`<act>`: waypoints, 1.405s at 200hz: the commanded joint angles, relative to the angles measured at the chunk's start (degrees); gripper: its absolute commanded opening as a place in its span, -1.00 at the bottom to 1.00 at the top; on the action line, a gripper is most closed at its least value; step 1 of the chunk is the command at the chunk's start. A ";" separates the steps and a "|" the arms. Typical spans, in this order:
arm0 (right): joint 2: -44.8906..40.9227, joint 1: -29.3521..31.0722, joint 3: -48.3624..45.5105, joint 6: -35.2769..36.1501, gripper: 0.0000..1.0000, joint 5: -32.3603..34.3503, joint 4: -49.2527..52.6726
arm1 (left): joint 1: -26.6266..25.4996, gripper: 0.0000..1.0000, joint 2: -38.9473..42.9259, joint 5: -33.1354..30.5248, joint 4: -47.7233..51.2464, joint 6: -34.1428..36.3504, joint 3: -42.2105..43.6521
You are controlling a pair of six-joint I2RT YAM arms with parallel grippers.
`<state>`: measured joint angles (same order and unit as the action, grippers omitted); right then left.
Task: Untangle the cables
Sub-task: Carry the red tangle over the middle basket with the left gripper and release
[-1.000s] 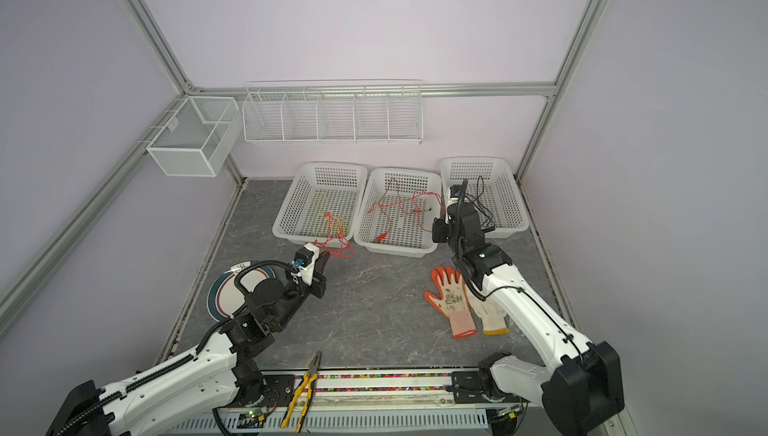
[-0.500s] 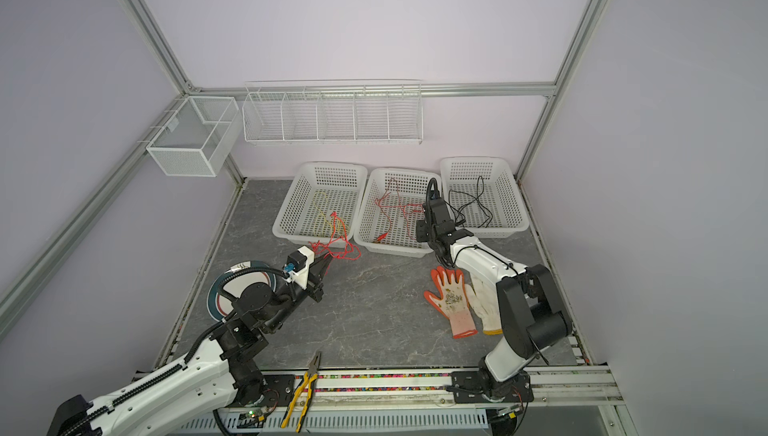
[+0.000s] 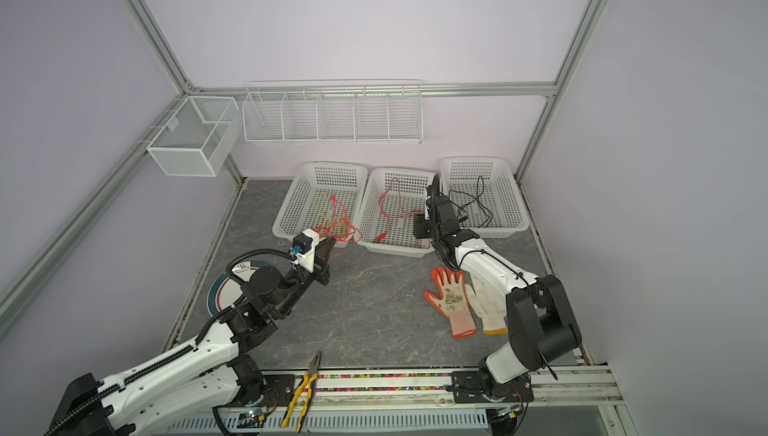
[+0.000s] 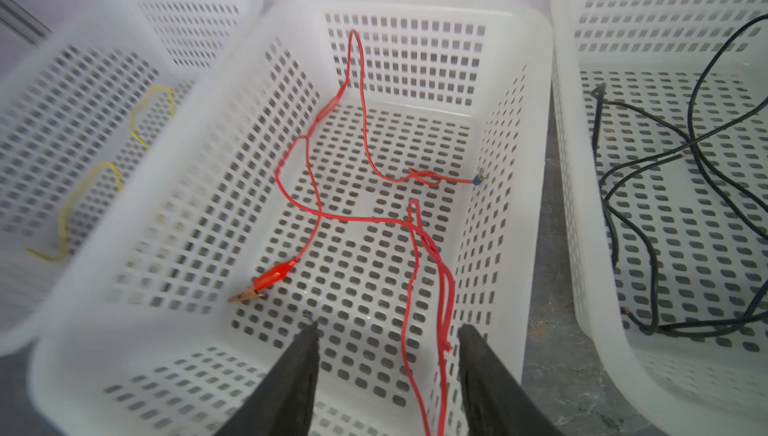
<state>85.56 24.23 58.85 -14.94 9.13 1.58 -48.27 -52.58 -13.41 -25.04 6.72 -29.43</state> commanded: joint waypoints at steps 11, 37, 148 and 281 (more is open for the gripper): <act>-7.16 0.41 -1.70 1.87 0.52 -1.09 -1.12 | 0.28 -1.00 -6.03 1.75 -1.47 -0.05 -5.71; -11.22 0.45 -2.40 2.20 0.70 2.44 1.70 | 0.28 -1.00 -11.90 2.94 -0.01 -0.87 -10.69; -22.17 0.21 -9.68 2.94 1.00 12.85 8.70 | 0.36 -1.00 -36.08 9.73 11.77 -0.84 -34.13; -27.43 -0.35 -16.29 3.54 0.78 16.81 9.65 | 1.20 -1.00 -56.74 5.33 32.17 -10.38 -57.49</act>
<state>59.48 24.10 44.07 -11.97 24.67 10.92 -47.07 -107.04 -7.66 3.77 -1.08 -84.03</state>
